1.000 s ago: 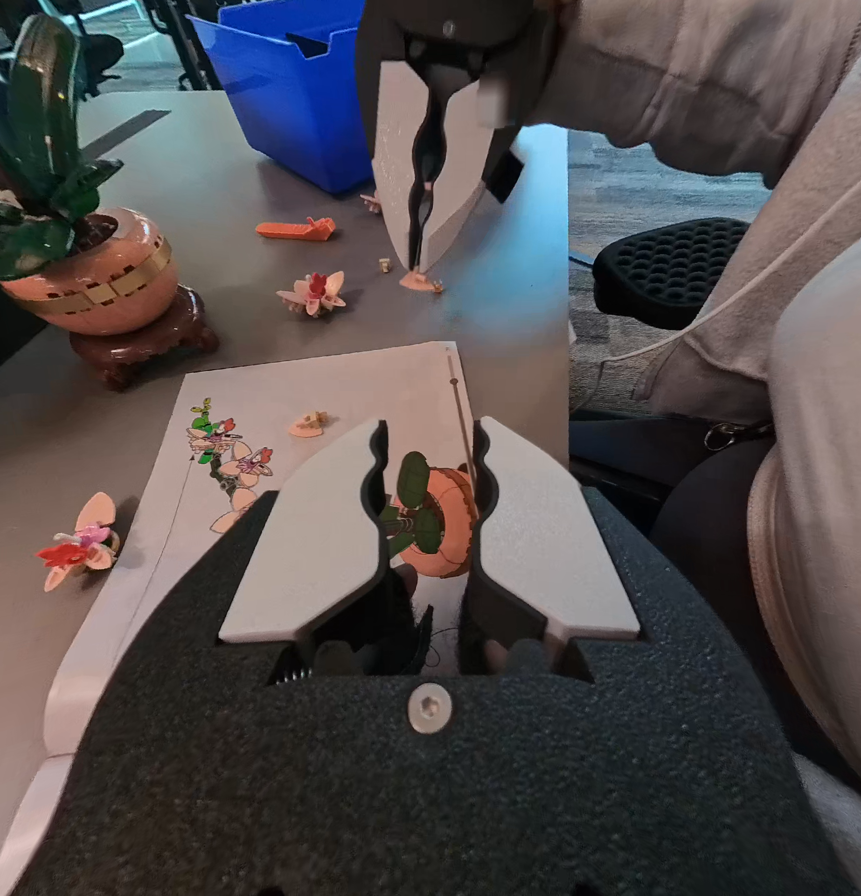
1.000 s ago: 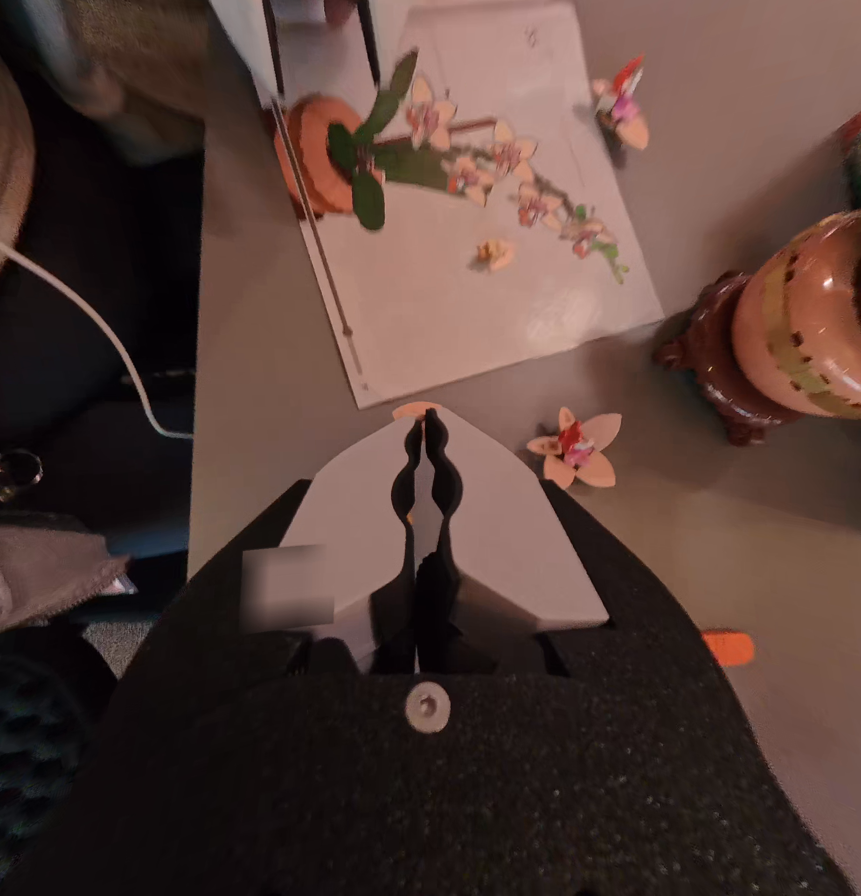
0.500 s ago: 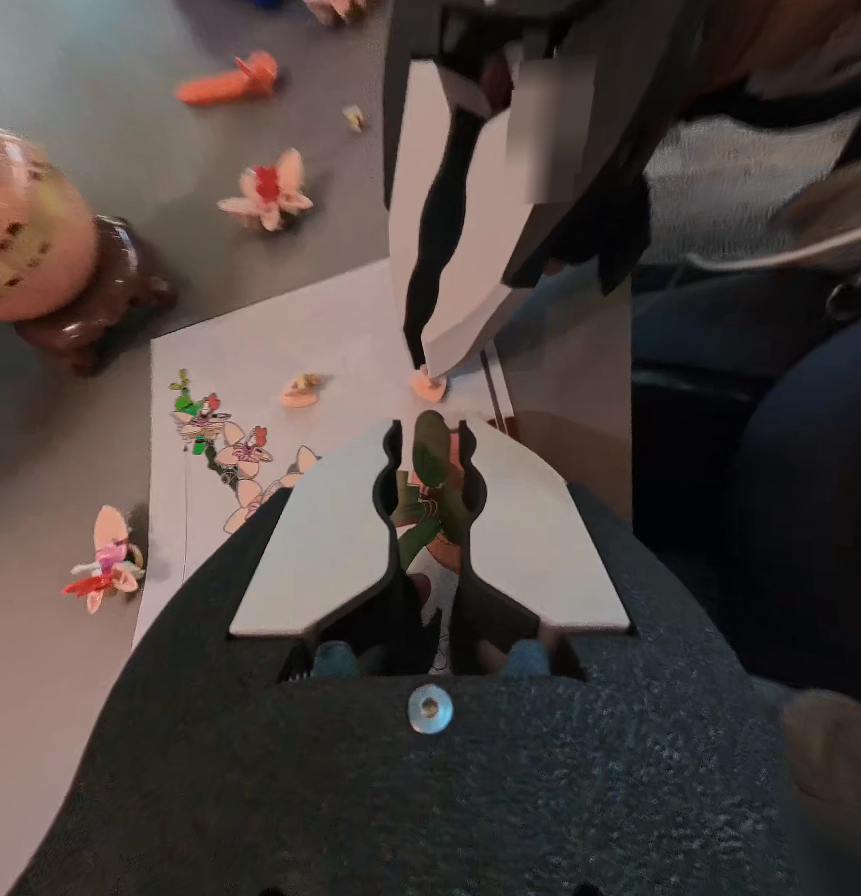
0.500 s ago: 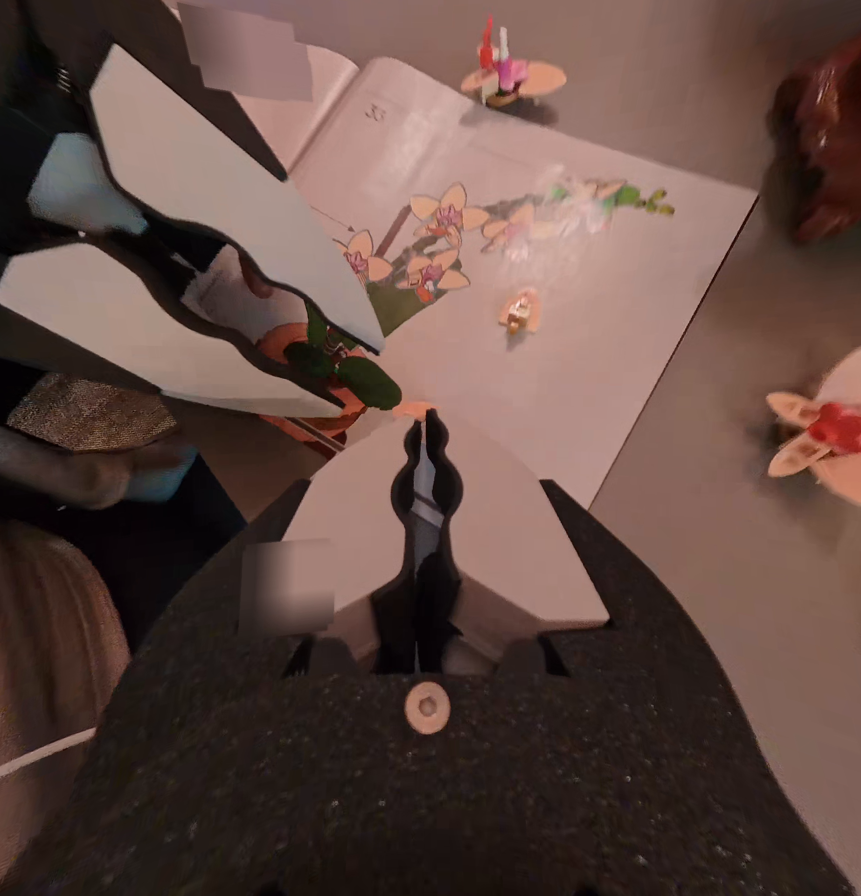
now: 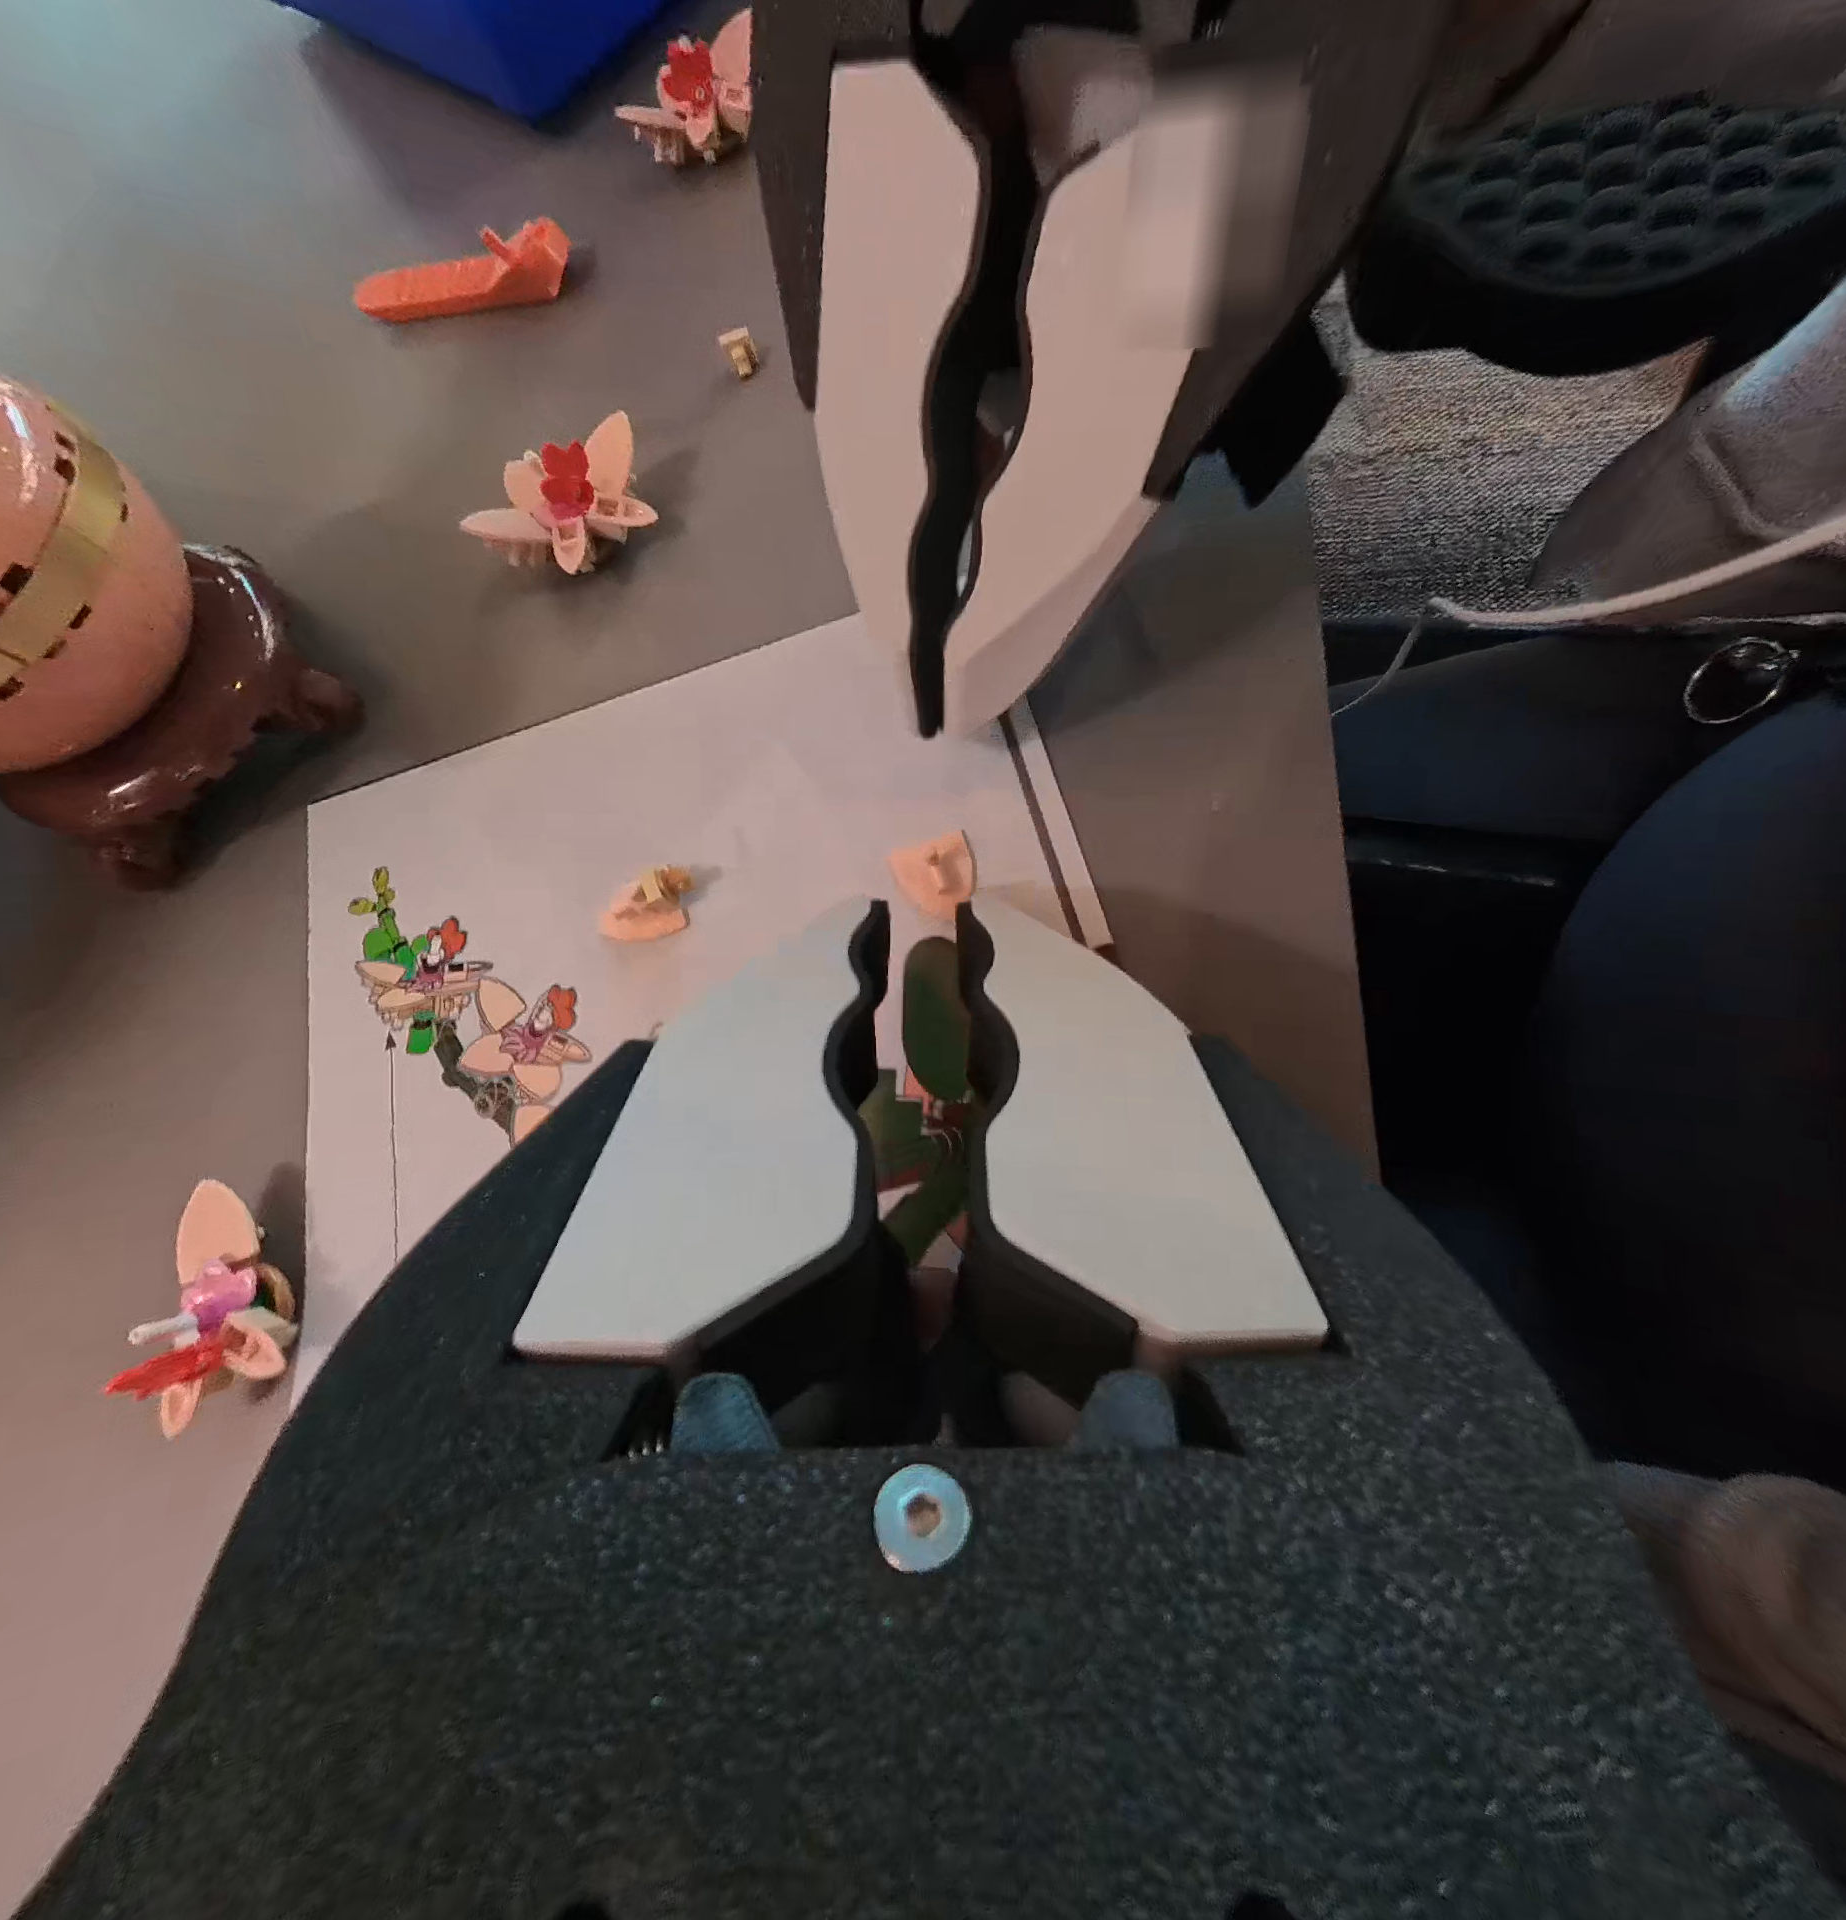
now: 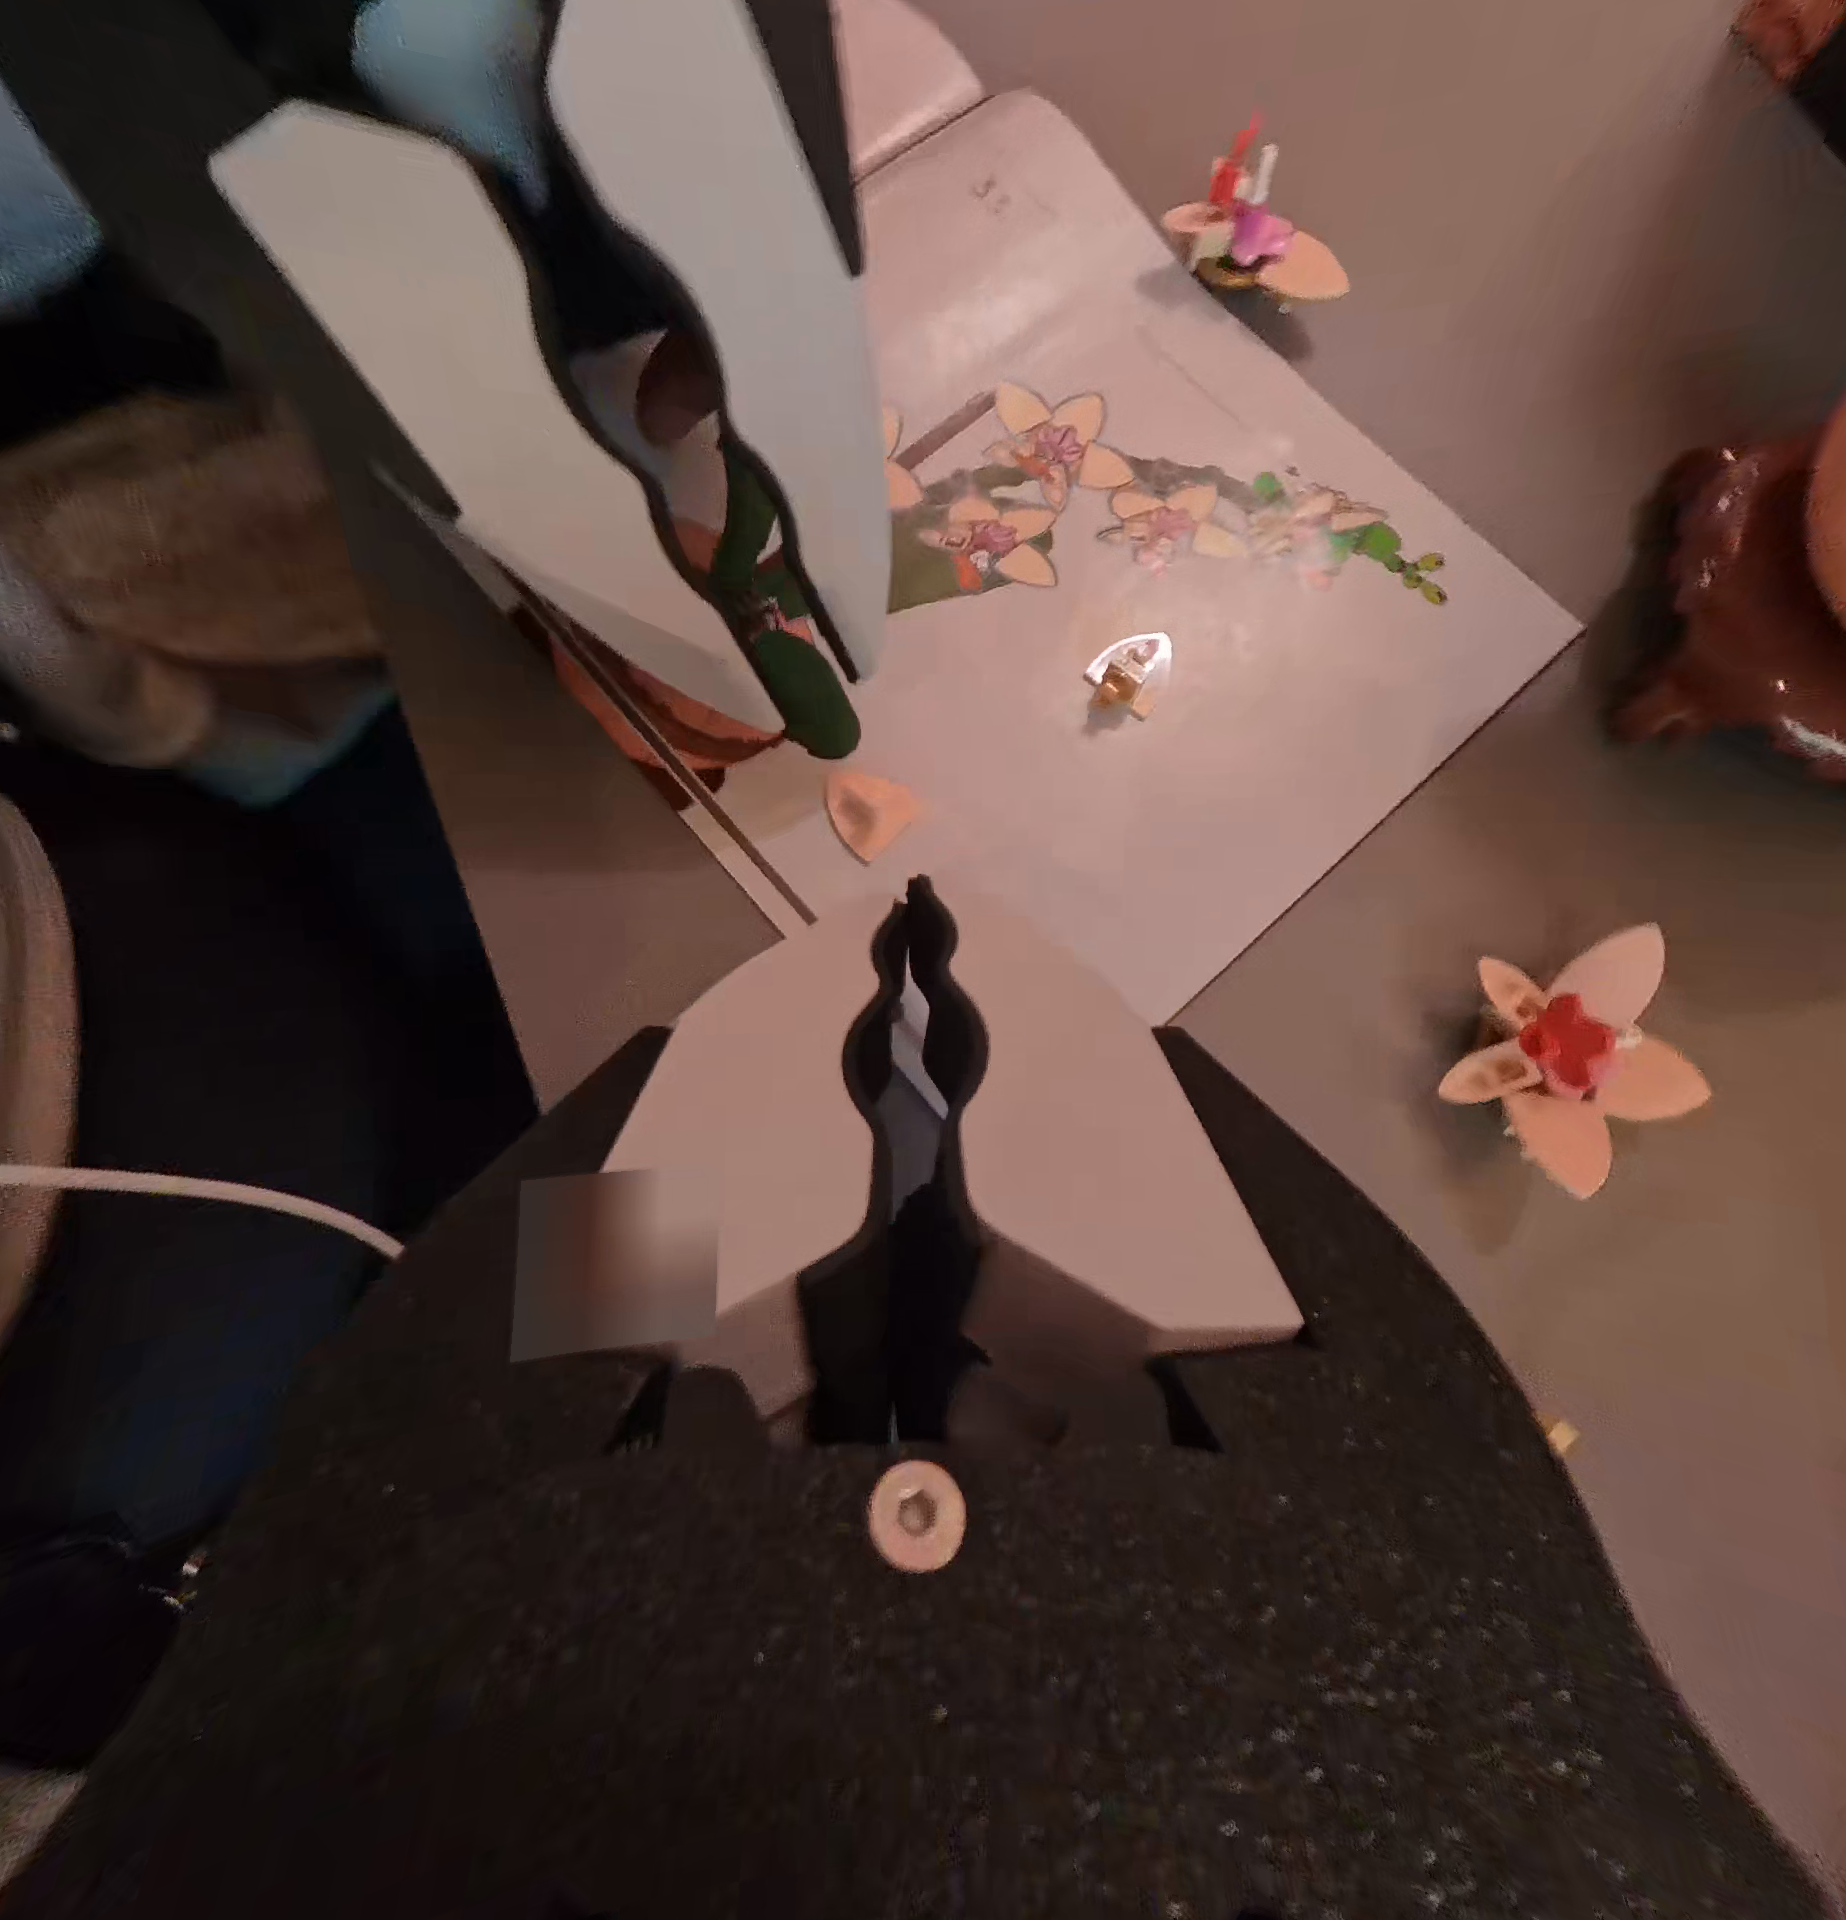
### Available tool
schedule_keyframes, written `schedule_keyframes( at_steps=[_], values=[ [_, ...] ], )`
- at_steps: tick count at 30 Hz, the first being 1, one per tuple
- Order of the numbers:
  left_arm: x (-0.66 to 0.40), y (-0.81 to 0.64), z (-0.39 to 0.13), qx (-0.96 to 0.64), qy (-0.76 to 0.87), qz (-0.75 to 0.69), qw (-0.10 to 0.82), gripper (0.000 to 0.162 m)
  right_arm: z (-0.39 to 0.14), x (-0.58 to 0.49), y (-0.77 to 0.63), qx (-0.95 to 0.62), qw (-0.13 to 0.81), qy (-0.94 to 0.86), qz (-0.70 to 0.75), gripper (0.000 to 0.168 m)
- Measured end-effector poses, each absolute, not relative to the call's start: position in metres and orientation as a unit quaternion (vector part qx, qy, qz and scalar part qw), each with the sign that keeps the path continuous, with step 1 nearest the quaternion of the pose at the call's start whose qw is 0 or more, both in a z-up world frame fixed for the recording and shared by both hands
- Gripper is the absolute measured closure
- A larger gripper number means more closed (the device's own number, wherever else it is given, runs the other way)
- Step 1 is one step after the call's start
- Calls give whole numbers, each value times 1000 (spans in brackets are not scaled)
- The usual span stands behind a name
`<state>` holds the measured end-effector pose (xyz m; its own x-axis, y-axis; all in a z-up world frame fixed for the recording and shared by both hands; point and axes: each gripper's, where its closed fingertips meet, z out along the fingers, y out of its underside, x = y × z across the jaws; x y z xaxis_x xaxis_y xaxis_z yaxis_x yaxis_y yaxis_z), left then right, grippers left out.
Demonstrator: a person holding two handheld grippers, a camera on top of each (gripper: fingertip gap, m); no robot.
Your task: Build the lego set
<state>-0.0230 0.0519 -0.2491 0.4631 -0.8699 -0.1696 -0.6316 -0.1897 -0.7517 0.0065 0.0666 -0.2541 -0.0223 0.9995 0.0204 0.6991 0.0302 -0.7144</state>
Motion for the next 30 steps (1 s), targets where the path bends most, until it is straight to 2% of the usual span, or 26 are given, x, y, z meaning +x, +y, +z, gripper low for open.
schedule_keyframes(
  at_steps=[1,23,27,30],
  values=[
    [-22,54,-250,-756,497,-154,397,150,-257,6,69,-636,278,-671,260,168],
    [-8,59,-265,-780,492,-196,332,160,-265,-6,46,-644,252,-639,338,168],
    [-8,59,-265,-783,488,-207,324,160,-234,15,62,-608,316,-626,371,166],
    [-8,59,-265,-782,493,-204,322,160,-225,58,112,-612,387,-622,299,148]
  ],
)
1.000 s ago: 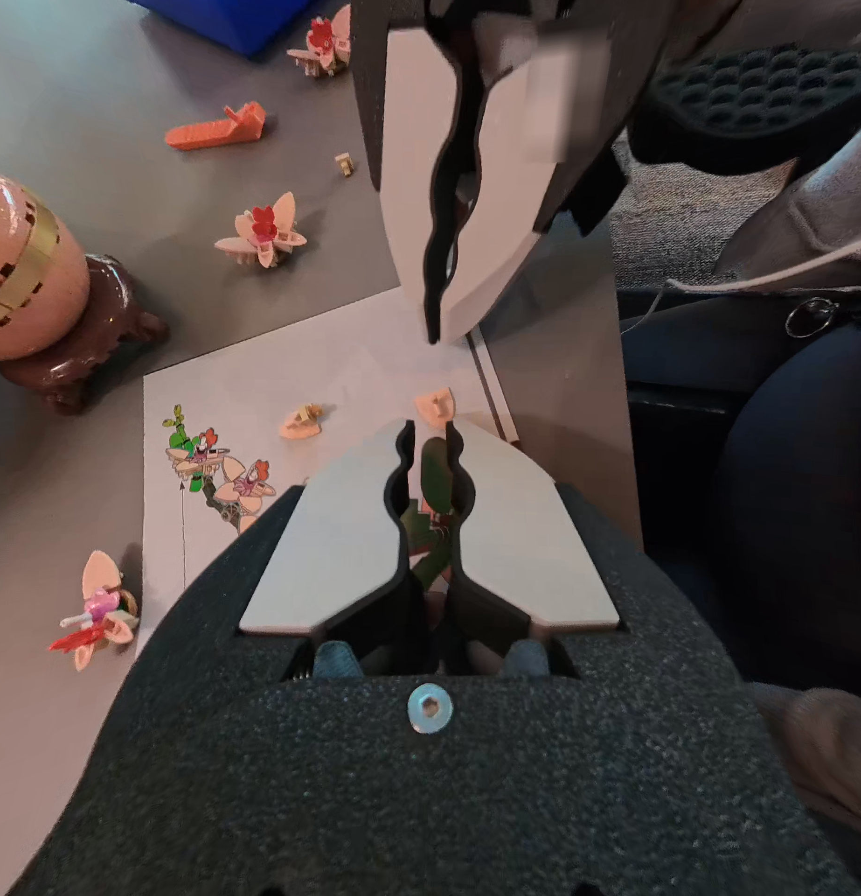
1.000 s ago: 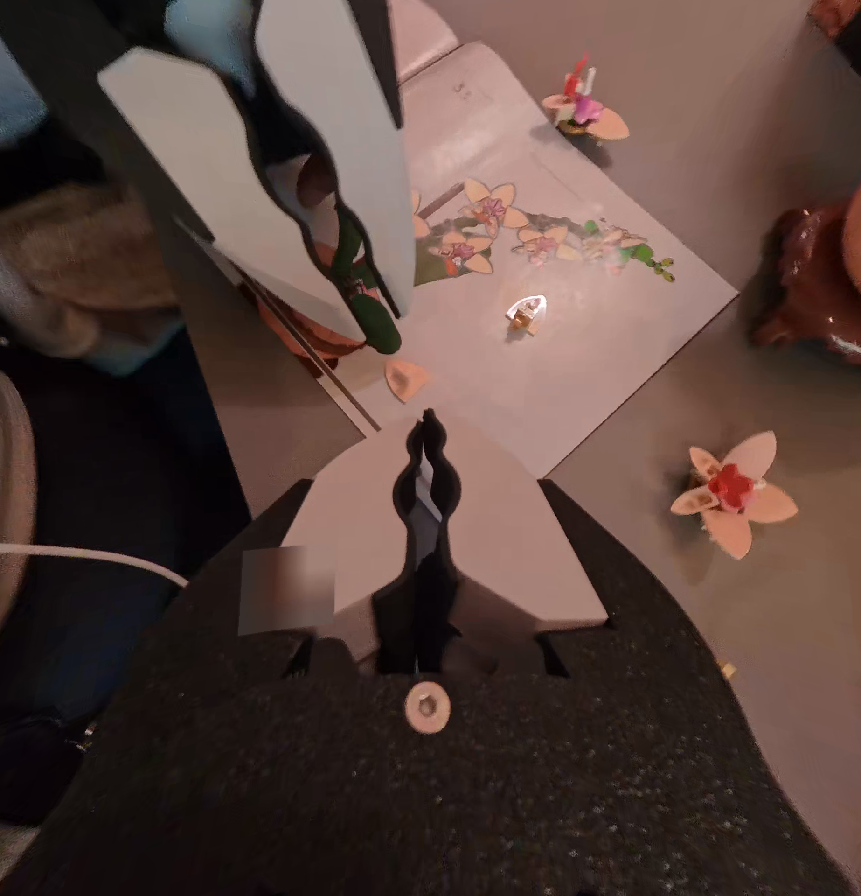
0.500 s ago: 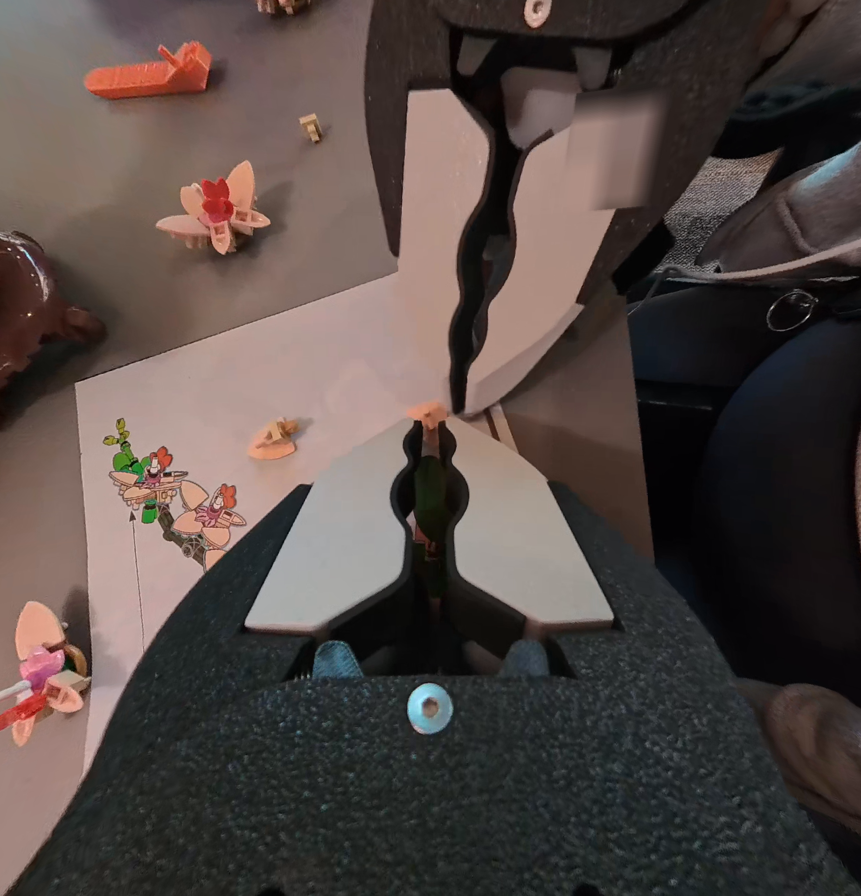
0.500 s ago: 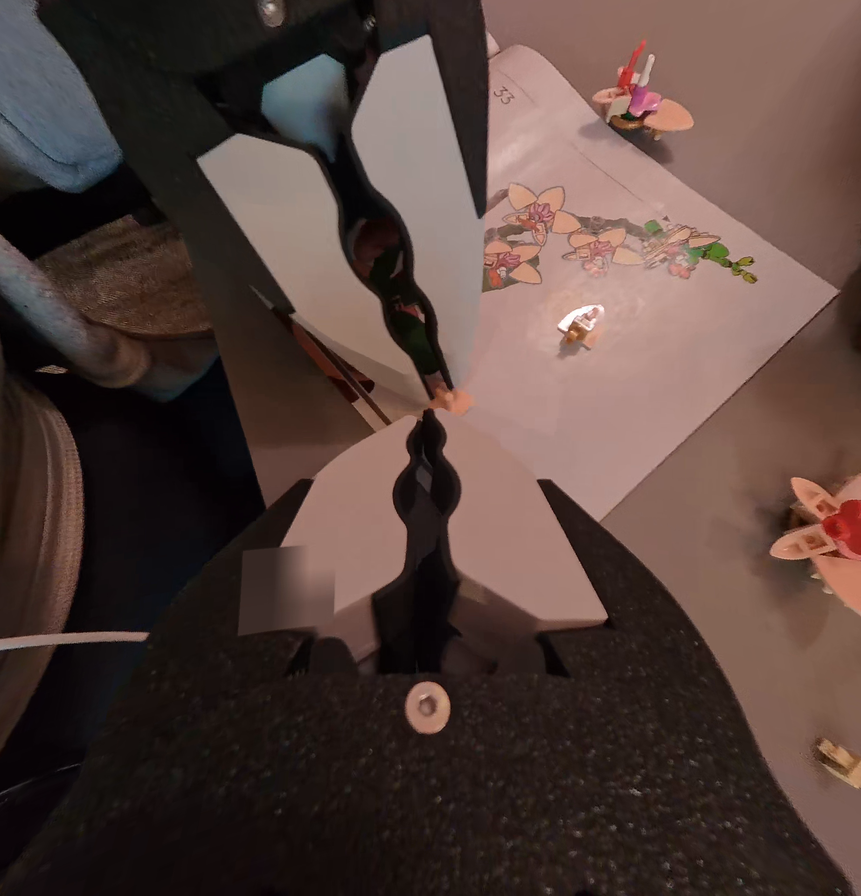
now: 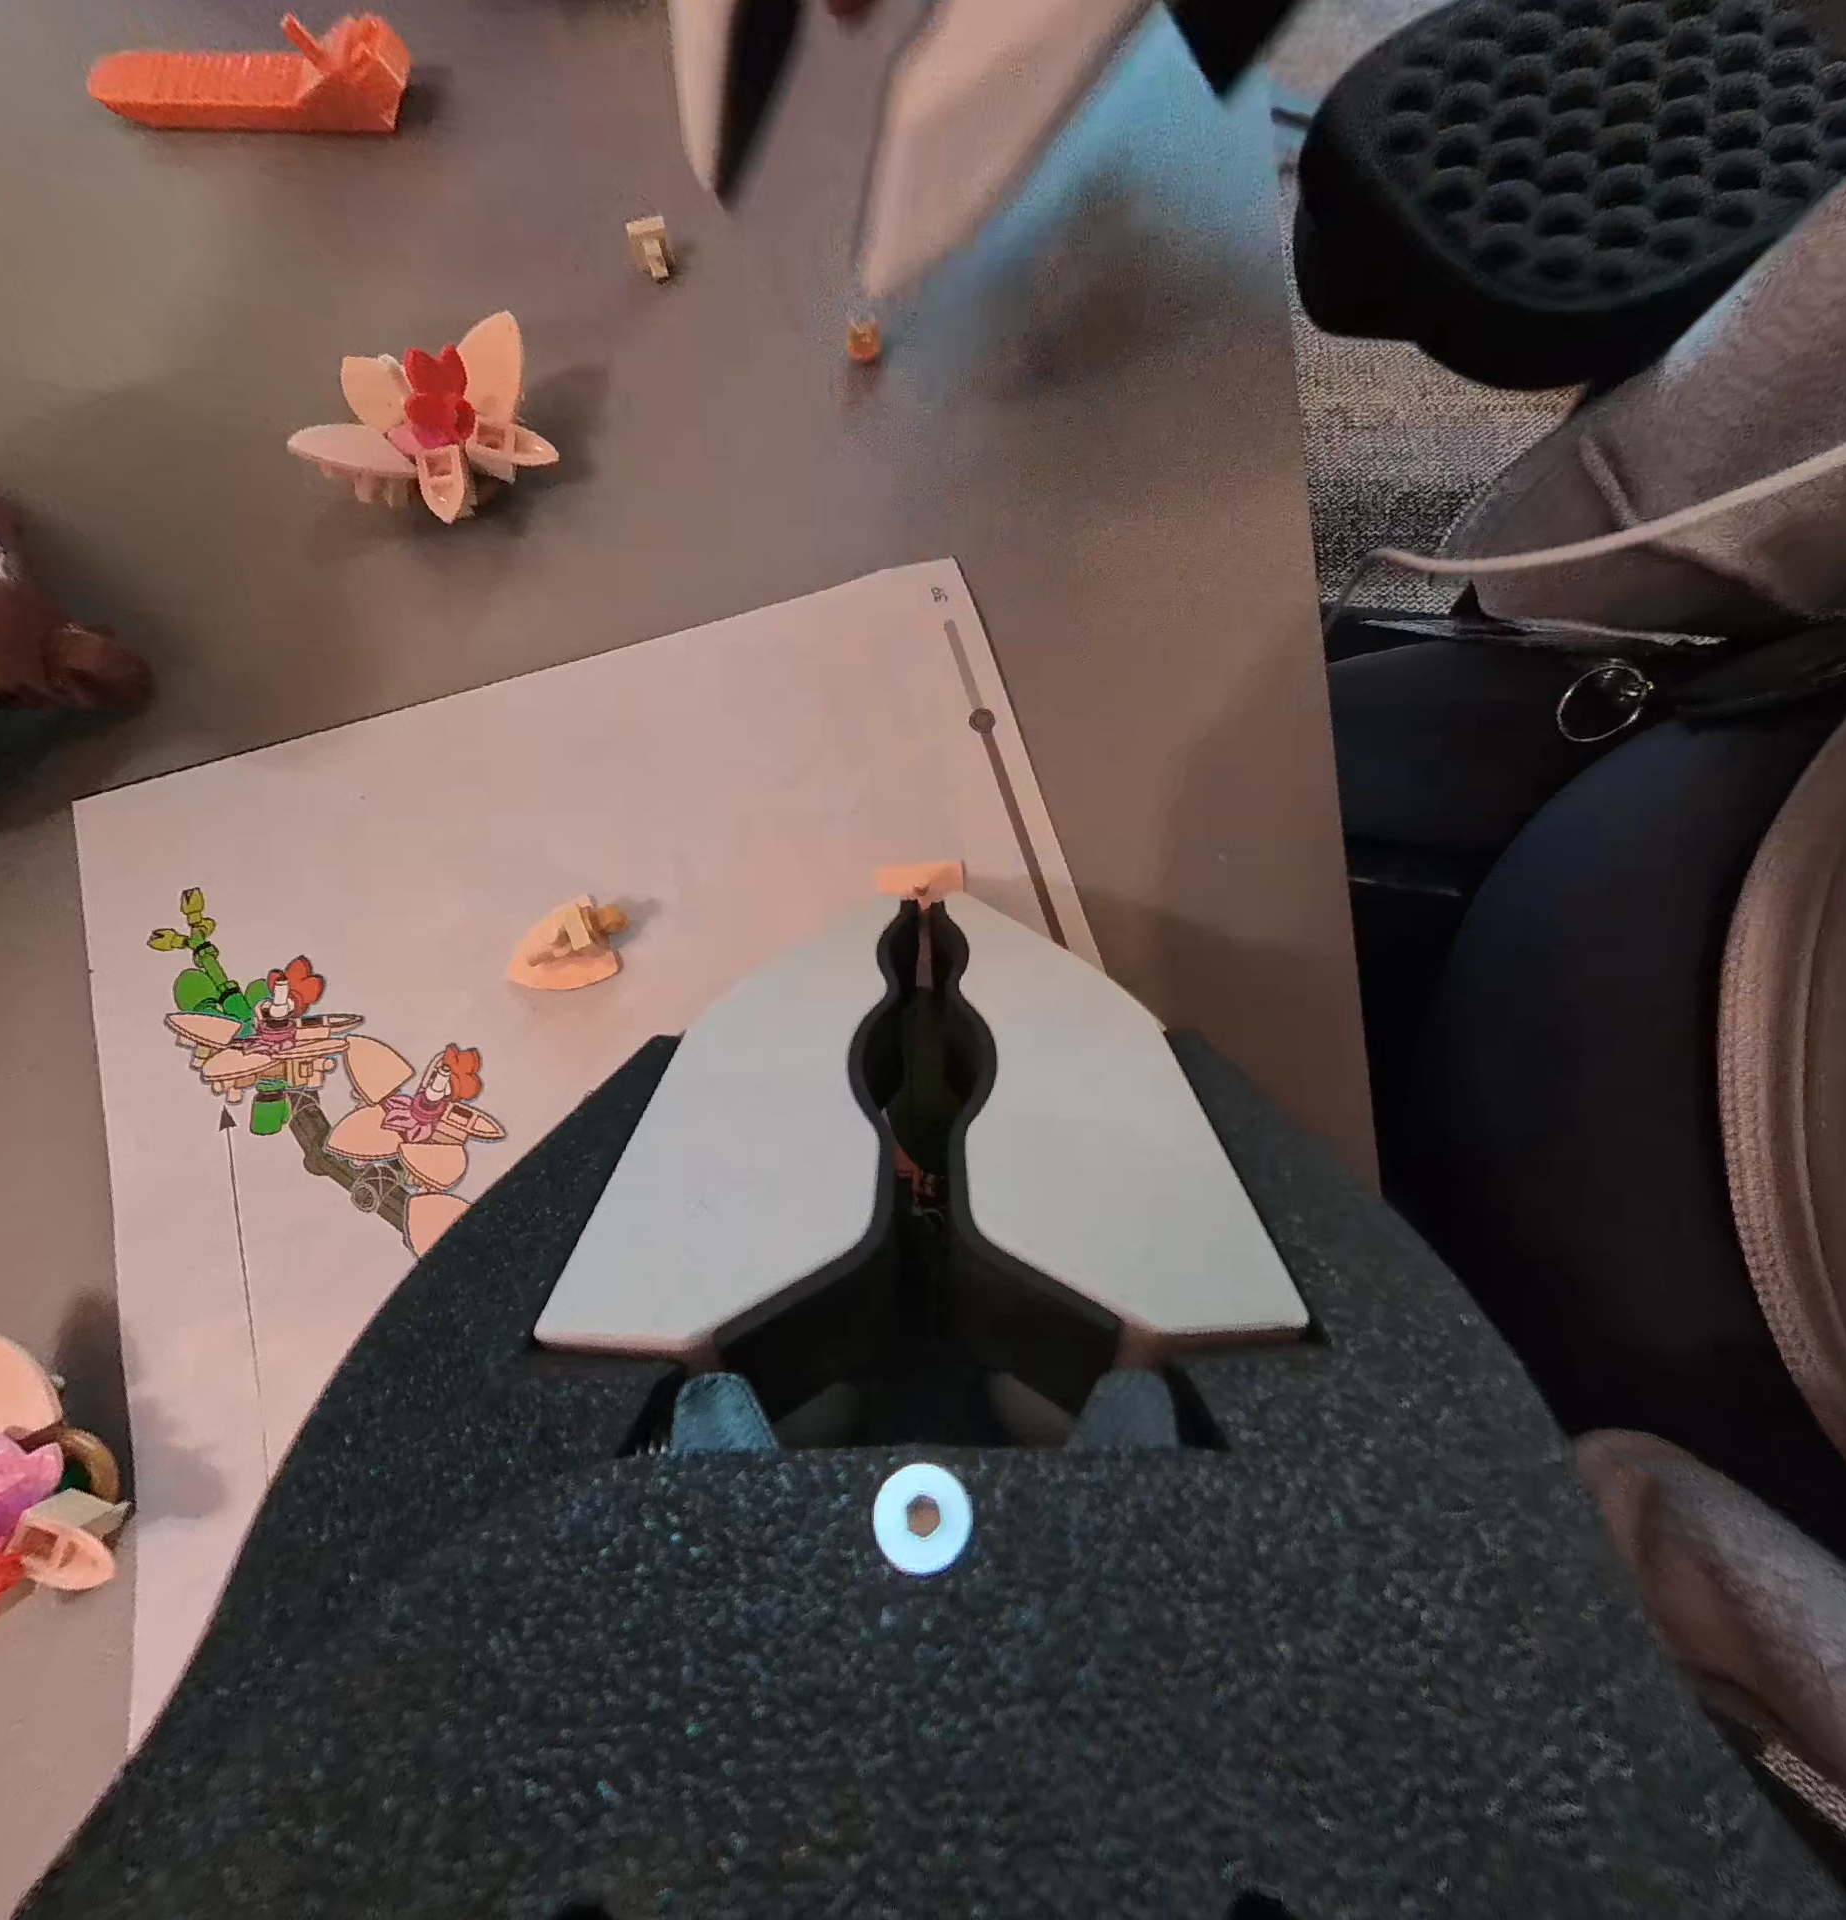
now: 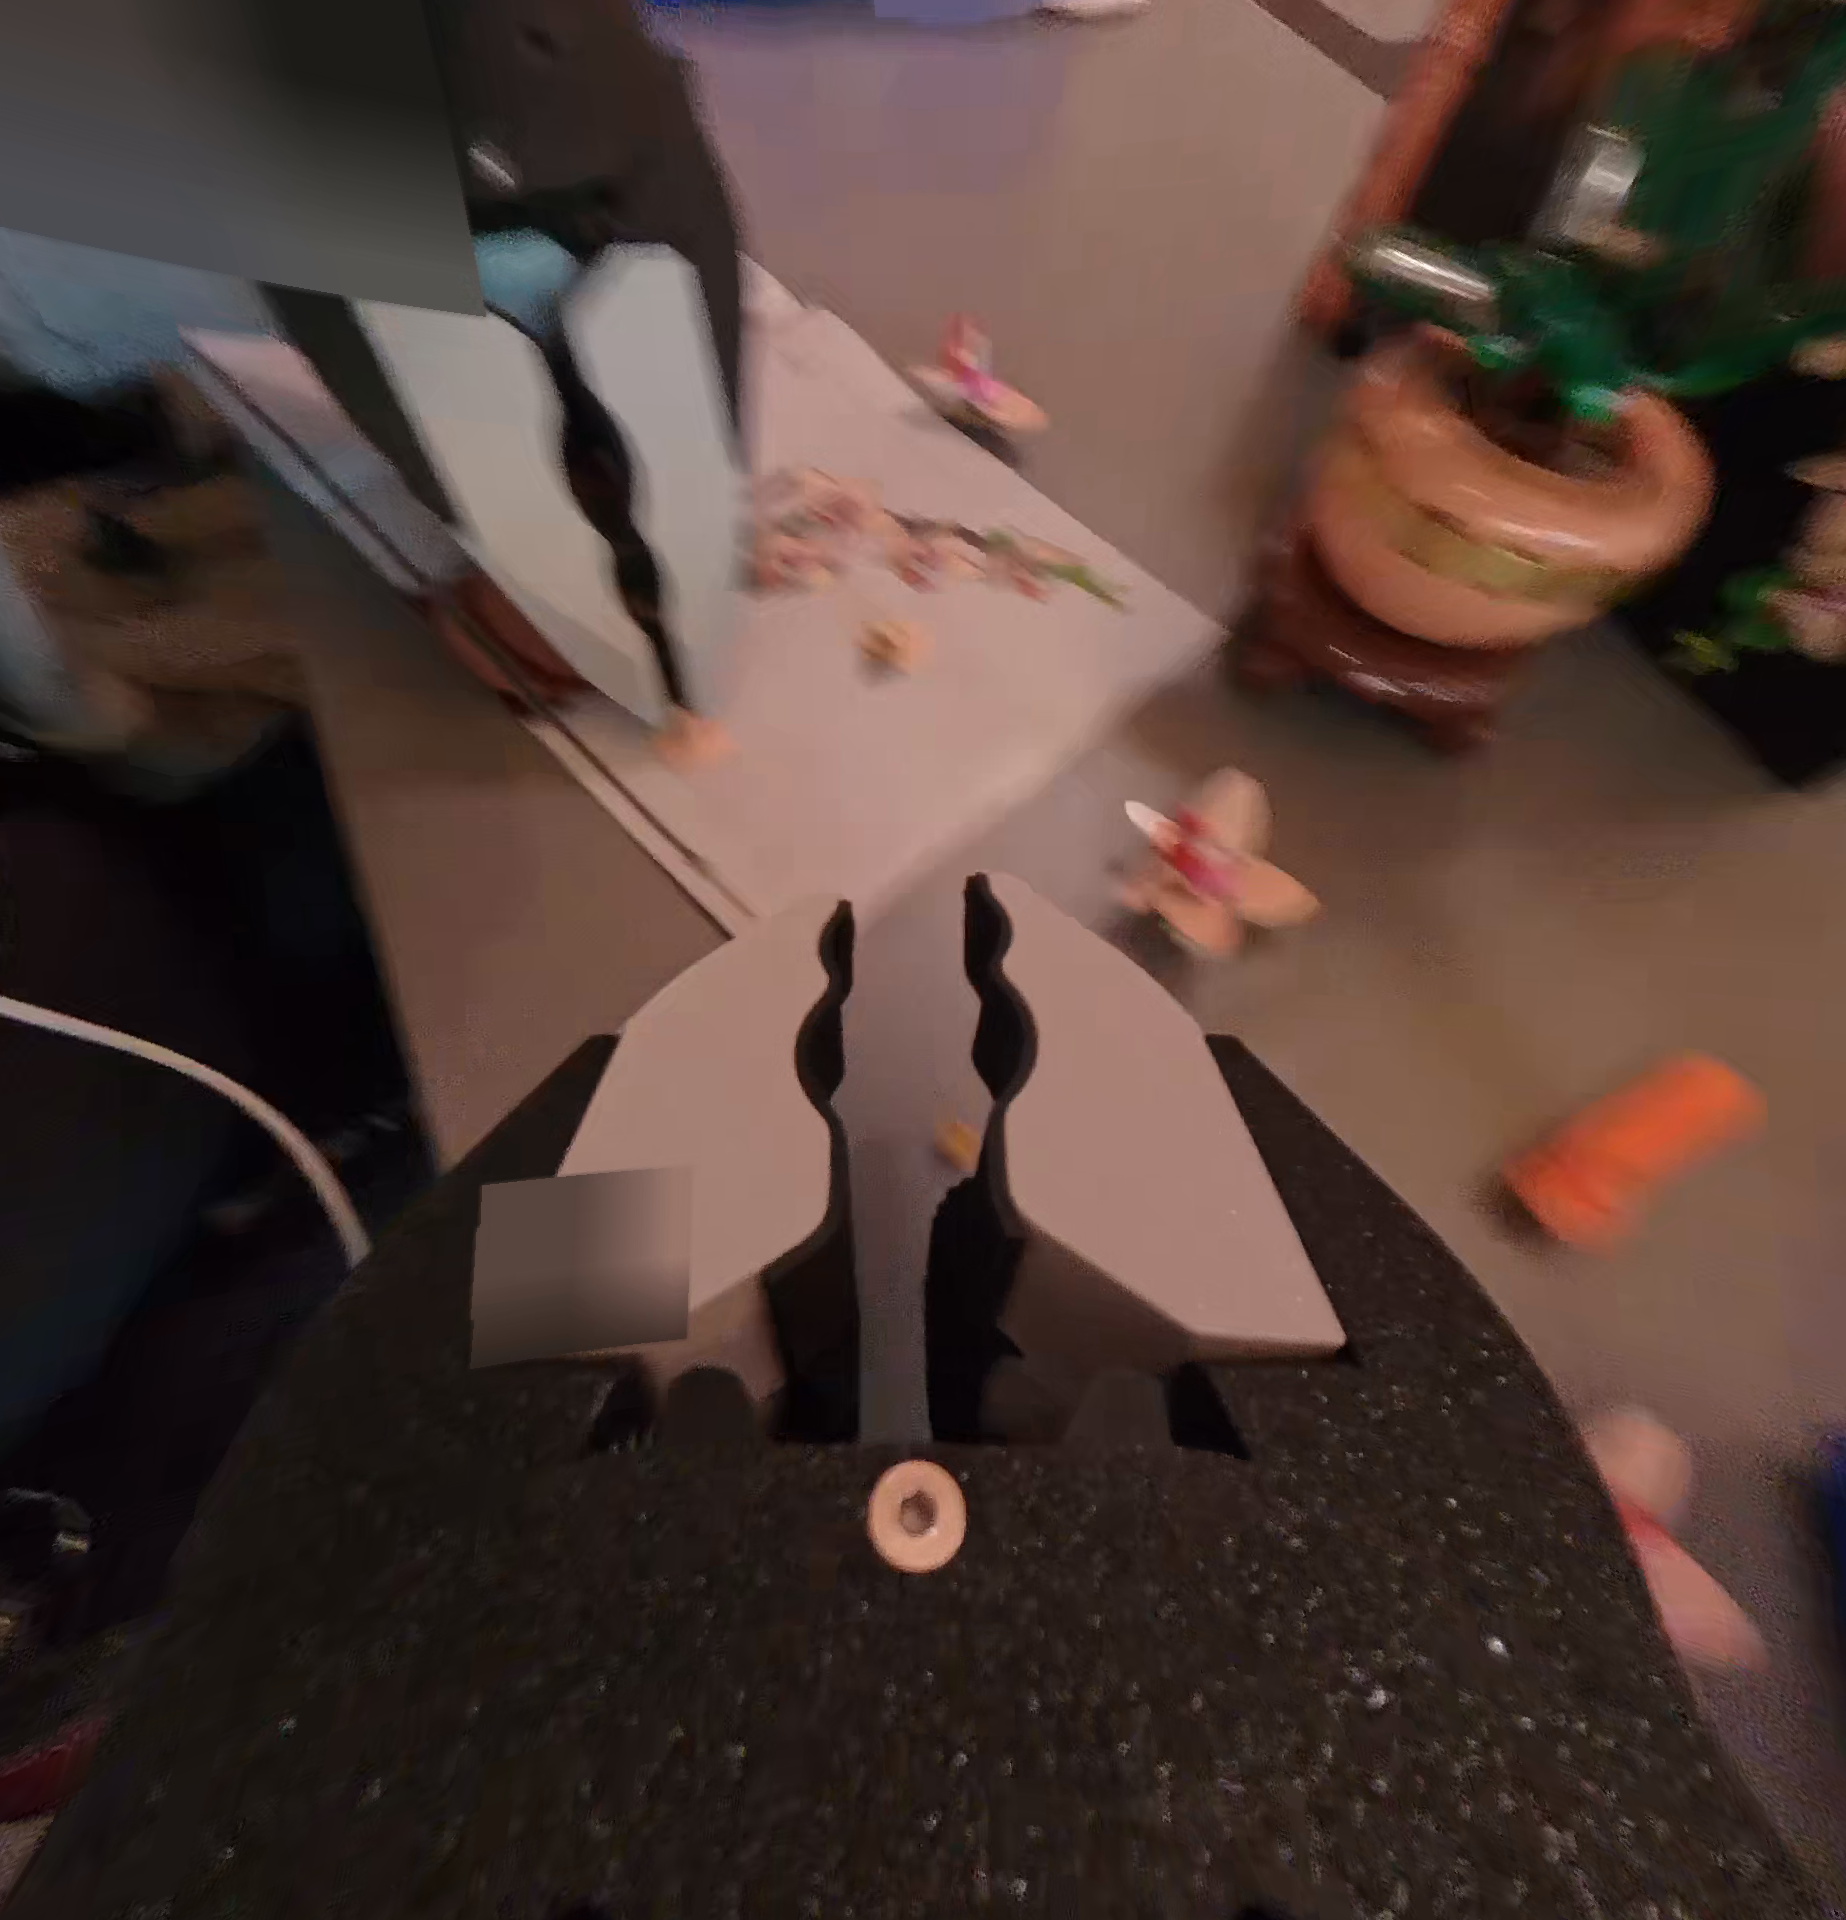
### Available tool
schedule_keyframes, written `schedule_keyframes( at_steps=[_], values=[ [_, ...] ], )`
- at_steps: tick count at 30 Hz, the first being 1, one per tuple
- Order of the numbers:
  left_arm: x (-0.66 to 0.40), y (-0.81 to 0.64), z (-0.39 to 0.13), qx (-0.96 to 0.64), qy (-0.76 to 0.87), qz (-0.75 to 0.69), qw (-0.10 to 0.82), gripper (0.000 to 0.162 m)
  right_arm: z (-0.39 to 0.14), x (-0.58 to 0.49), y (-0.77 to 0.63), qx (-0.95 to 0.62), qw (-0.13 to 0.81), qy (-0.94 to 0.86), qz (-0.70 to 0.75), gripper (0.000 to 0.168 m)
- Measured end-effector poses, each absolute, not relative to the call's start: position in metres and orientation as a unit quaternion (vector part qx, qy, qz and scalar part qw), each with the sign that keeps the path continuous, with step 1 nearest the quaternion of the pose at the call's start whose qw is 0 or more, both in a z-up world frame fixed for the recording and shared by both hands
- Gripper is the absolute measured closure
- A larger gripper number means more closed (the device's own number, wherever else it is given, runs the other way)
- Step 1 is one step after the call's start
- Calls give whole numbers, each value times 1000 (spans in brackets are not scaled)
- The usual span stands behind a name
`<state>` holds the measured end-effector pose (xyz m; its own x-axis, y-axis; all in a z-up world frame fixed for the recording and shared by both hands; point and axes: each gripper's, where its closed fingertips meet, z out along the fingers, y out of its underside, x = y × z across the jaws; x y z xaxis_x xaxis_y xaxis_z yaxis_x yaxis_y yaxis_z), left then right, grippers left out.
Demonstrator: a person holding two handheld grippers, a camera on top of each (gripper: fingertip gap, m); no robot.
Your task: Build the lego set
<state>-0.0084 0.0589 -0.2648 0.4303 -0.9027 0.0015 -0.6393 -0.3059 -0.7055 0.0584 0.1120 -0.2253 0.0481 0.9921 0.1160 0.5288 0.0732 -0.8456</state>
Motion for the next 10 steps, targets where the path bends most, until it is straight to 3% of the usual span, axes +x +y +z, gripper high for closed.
schedule_keyframes(
  at_steps=[4,10],
  values=[
    [-9,58,-265,-780,497,-207,317,160,-242,101,159,-646,358,-649,183,155],
    [-9,58,-265,-779,503,-208,311,160,-252,108,173,-559,278,-760,181,158]
  ],
)
